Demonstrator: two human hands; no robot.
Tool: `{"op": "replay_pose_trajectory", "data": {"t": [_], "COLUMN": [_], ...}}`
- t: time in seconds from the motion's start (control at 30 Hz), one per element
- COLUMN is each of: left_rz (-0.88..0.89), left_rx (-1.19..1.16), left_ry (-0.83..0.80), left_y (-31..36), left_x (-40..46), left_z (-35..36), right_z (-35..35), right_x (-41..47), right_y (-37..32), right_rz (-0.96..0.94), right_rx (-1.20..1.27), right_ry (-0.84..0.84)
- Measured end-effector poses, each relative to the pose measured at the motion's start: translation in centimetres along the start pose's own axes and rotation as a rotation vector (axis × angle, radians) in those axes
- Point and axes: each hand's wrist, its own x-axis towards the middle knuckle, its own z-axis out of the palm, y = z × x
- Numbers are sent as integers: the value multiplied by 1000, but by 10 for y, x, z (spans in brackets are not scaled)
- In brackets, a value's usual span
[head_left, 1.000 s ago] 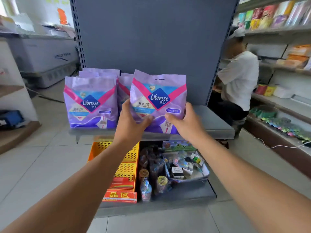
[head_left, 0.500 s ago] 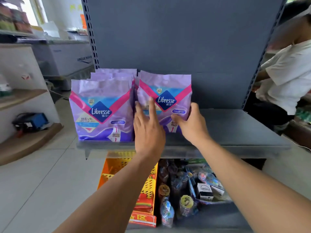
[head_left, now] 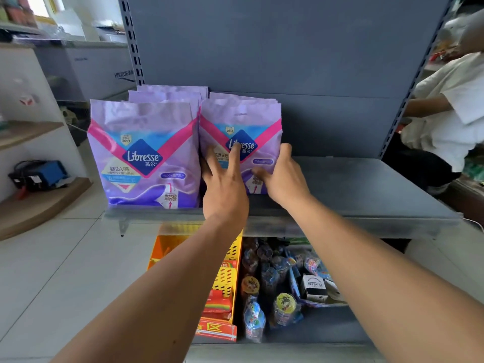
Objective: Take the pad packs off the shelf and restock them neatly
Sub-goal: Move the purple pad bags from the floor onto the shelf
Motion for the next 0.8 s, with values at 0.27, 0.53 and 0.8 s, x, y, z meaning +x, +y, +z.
{"op": "replay_pose_trajectory", "data": {"t": [0.27,0.53,0.8], "left_rz": [19,317,589], "left_rx": [-15,-22,-52], "left_ry": [-79,-82,-396], "left_y": [8,37,149], "left_x": [-15,-48,-140], "left_z": [-17,-50,-50], "right_z": [-24,-107,-244], "right_x": [-20,-95,-215], "right_y": [-12,0,65], "right_rz": [89,-262,15], "right_rx": [-127,-662,-846], "right_ry": [-92,-40,-178]}}
